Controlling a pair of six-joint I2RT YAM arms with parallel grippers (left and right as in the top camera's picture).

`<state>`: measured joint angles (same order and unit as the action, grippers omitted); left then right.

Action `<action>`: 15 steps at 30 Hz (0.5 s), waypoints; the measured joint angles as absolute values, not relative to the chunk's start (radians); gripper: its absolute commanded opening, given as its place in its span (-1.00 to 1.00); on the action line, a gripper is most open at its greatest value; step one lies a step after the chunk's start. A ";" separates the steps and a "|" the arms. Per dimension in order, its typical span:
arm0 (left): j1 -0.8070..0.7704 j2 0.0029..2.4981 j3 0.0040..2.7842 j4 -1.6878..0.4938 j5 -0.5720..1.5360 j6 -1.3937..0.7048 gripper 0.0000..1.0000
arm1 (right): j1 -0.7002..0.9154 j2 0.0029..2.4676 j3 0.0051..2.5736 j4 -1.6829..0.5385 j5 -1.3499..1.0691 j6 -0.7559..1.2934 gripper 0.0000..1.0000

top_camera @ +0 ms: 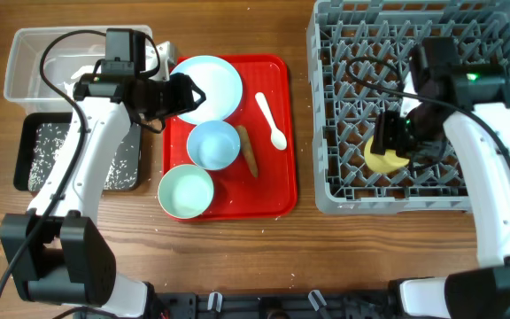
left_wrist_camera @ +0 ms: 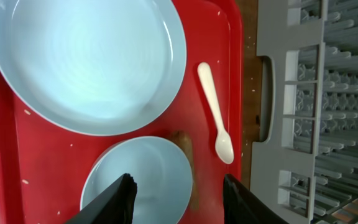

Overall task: Sort waste into correct bins and load items into the dishwasher rack
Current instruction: 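Place the yellow cup into the rack with the right gripper, then grasp the white spoon with right gripper and drop it in the rack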

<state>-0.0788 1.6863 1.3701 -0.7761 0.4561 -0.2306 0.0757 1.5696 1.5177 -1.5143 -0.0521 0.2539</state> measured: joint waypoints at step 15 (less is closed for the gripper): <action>-0.079 1.686 1.370 -0.802 0.408 -0.231 0.19 | 0.076 1.634 1.355 -1.279 -0.082 0.287 0.90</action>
<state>-0.0788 1.6863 1.3701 -0.8021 0.4080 -0.2306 0.0757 1.6337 1.3552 -1.2789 -0.0818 0.2871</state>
